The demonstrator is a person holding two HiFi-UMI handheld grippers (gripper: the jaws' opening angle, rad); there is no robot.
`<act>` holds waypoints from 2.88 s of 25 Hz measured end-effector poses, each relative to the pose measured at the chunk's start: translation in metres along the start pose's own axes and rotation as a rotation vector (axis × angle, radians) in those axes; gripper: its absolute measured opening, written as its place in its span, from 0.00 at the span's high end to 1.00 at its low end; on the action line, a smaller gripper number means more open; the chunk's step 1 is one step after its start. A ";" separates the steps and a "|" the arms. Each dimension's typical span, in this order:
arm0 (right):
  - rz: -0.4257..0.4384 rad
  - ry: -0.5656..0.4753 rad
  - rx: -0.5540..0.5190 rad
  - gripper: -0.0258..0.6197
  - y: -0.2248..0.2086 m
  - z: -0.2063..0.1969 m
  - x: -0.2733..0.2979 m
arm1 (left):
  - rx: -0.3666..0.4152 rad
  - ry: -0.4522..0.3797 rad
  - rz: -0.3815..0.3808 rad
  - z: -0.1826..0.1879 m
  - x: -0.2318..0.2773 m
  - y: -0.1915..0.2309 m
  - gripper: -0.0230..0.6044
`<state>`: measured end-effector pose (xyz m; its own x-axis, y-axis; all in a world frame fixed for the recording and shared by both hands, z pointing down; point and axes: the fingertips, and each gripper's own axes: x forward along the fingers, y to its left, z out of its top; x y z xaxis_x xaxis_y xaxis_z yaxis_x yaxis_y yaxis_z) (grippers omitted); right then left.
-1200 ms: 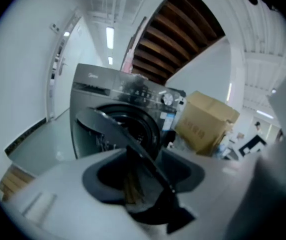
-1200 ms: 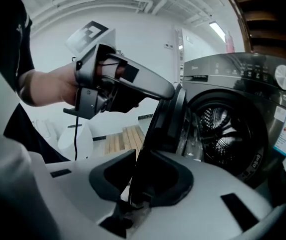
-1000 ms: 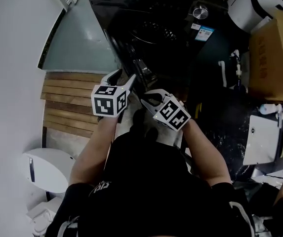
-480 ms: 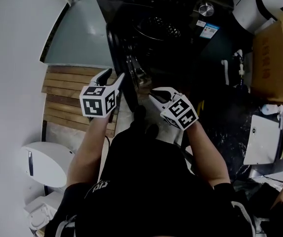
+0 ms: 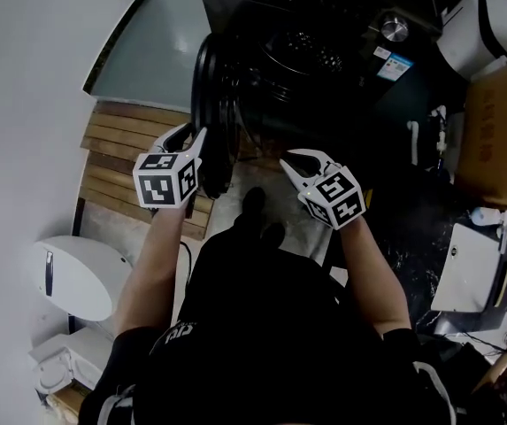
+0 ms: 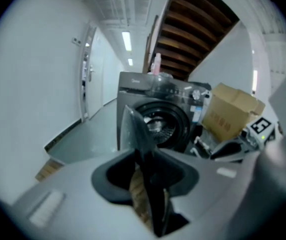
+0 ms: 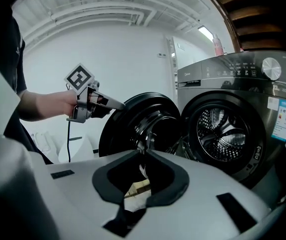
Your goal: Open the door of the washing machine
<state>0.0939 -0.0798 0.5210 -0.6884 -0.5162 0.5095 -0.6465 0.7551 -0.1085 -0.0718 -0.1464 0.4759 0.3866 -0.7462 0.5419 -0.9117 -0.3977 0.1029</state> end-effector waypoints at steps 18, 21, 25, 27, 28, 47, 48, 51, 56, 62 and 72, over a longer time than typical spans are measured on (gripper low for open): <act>-0.006 -0.043 0.049 0.91 -0.015 0.009 -0.014 | 0.023 -0.011 0.177 0.019 -0.005 0.056 0.77; -0.014 -0.057 0.069 0.91 -0.018 0.010 -0.018 | 0.004 -0.014 0.163 0.018 -0.005 0.061 0.77; -0.017 -0.056 0.079 0.91 -0.023 0.007 -0.020 | 0.004 -0.013 0.204 0.018 -0.008 0.075 0.76; -0.017 -0.055 0.085 0.91 -0.027 0.007 -0.020 | 0.002 -0.011 0.232 0.017 -0.010 0.084 0.75; -0.018 -0.056 0.088 0.91 -0.029 0.008 -0.019 | 0.000 -0.013 0.241 0.018 -0.010 0.088 0.75; 0.012 -0.030 0.099 0.91 -0.042 0.028 0.023 | -0.014 -0.033 0.333 0.024 -0.017 0.160 0.72; 0.017 -0.026 0.095 0.91 -0.041 0.030 0.027 | -0.013 -0.037 0.336 0.024 -0.017 0.162 0.72; 0.034 -0.015 0.083 0.91 -0.041 0.038 0.041 | -0.007 -0.050 0.336 0.025 -0.017 0.168 0.72; 0.053 0.001 0.062 0.91 -0.047 0.060 0.071 | 0.014 -0.042 0.303 0.027 -0.016 0.173 0.72; 0.064 0.024 0.008 0.91 -0.051 0.095 0.105 | 0.020 -0.021 0.276 0.032 -0.016 0.191 0.72; 0.050 -0.012 -0.007 0.91 -0.057 0.135 0.117 | 0.058 -0.126 0.097 0.085 0.019 0.144 0.76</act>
<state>0.0055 -0.2376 0.4718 -0.7238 -0.4821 0.4937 -0.6088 0.7829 -0.1280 -0.1838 -0.2630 0.4302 0.3150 -0.8421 0.4377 -0.9375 -0.3480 0.0051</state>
